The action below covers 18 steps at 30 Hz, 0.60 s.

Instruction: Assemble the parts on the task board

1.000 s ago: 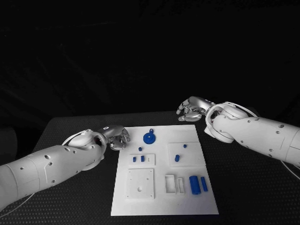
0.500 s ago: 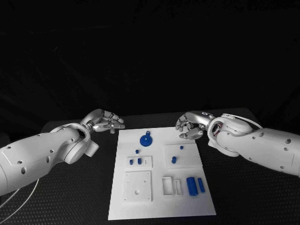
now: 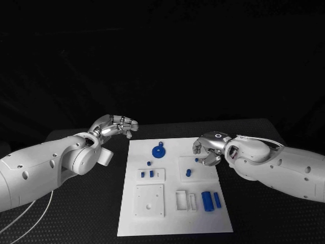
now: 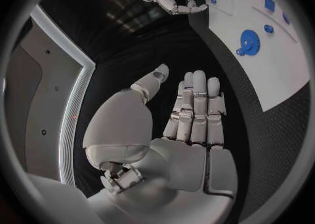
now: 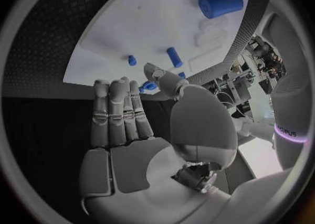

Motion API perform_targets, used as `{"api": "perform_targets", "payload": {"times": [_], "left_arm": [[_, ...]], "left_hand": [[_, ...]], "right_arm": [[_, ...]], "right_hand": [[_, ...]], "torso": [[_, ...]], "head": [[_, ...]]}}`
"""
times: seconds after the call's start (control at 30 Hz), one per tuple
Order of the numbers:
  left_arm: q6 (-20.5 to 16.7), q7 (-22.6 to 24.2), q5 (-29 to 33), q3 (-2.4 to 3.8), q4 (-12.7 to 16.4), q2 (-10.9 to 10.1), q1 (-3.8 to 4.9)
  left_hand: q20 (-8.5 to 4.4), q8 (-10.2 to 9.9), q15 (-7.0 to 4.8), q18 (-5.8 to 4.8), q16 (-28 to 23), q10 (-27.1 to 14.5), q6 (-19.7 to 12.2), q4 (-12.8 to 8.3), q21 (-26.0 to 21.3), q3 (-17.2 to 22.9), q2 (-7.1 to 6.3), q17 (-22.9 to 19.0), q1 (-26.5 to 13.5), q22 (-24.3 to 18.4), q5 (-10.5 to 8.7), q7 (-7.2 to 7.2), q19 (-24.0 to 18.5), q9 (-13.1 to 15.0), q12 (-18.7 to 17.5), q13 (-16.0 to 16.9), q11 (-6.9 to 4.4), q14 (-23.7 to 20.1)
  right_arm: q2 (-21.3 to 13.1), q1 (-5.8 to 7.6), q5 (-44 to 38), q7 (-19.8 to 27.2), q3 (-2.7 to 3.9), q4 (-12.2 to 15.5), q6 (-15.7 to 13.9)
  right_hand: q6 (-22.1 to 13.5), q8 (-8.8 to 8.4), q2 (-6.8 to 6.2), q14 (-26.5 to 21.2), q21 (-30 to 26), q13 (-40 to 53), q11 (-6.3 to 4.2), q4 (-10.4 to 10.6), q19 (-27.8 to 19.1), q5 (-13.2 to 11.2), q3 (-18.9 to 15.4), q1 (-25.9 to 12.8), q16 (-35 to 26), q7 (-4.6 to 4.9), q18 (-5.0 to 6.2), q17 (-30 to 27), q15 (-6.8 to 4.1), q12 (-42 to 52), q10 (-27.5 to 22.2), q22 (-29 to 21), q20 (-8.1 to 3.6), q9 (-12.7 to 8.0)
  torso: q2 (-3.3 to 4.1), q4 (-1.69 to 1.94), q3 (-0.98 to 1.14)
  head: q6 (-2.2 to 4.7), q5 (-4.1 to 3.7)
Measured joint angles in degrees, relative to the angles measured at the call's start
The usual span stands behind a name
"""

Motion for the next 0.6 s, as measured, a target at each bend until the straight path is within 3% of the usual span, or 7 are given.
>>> {"api": "perform_targets", "payload": {"times": [0.3,0.6], "left_arm": [[0.1,0.7,2.4,-0.04,-2.1,1.7,-0.06],[0.2,0.8,3.2,-0.15,-3.4,2.7,-0.31]], "left_hand": [[0.01,0.0,0.16,-0.08,-0.4,-0.3,0.0,-0.2,-0.5,-0.2,0.24,0.0,-0.2,0.0,0.00,0.00,0.0,0.0,0.0,-0.1,0.30,0.2],[0.01,0.0,0.17,-0.48,-0.9,-0.6,-0.2,-0.2,-0.5,-0.2,0.45,0.0,-0.4,0.0,0.00,0.21,0.0,0.0,0.0,-0.2,0.50,0.2]], "right_arm": [[2.2,-1.69,-3.6,-1.0,-0.17,-2.8,0.0],[4.1,-2.73,-5.4,-1.5,-0.17,-5.1,-0.2]], "right_hand": [[0.1,0.00,-0.23,-0.1,-0.3,-1.3,-0.32,-0.2,0.0,-0.6,0.2,0.2,0.3,-0.09,0.00,-0.6,0.19,-1.2,0.3,0.0,0.00,-0.3],[0.1,0.00,-0.45,0.0,-0.7,-2.2,-0.64,0.5,0.2,-0.6,1.7,0.5,0.7,-0.11,0.00,-1.1,0.27,-2.1,0.8,-0.1,0.20,-0.5]], "torso": [[-0.77,-0.01,-0.64],[-1.46,0.30,-1.19]], "head": [[-0.58,1.14],[-1.24,3.66]]}}
